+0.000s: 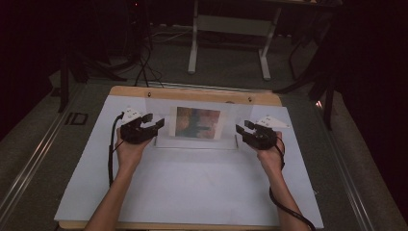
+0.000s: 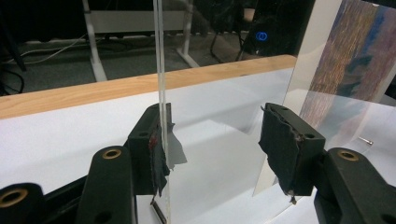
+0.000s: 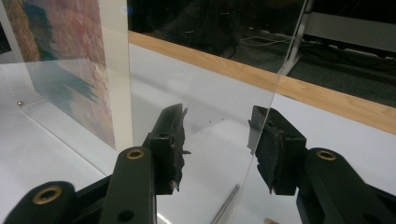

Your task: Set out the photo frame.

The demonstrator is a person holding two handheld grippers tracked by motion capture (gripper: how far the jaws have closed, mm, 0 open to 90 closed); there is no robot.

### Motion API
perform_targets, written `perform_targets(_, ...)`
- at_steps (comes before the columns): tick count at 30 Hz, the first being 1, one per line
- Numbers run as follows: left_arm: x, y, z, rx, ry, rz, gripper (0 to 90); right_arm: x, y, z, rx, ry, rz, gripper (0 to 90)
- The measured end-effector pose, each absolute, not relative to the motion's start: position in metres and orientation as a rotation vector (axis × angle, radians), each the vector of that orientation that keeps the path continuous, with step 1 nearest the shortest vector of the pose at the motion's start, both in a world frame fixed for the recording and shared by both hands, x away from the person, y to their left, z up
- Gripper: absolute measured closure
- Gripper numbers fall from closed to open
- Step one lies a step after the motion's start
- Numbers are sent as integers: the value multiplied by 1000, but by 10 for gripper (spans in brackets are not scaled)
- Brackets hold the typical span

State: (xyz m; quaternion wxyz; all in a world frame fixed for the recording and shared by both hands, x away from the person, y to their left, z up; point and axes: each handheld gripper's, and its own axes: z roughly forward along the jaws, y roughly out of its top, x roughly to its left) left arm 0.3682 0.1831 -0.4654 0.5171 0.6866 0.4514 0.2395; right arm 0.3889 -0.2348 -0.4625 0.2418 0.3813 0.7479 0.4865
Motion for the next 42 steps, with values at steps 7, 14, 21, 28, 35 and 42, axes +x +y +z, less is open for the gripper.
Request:
perform_targets(7,367,181,-464,1643,1089,567,437,385,-236,-461,1045,2036,1327,542)
perform_targets(14,365,181,-466,1640,1084,565,435,383,-237,-463,1050,2037,1327,541)
perform_targets(21,364,182,-468,1638,1079,560,433,384,-239,-465,1038,2035,1349,542)
perform_targets(28,366,186,-470,1655,1058,532,414,384,-240,-465,1004,2053,1336,537)
perform_targets(35,364,190,-469,1640,1056,541,388,384,-242,-467,1020,2059,1335,509)
perform_targets(42,359,202,-463,1599,1031,549,390,381,-251,-464,1027,2067,1343,484)
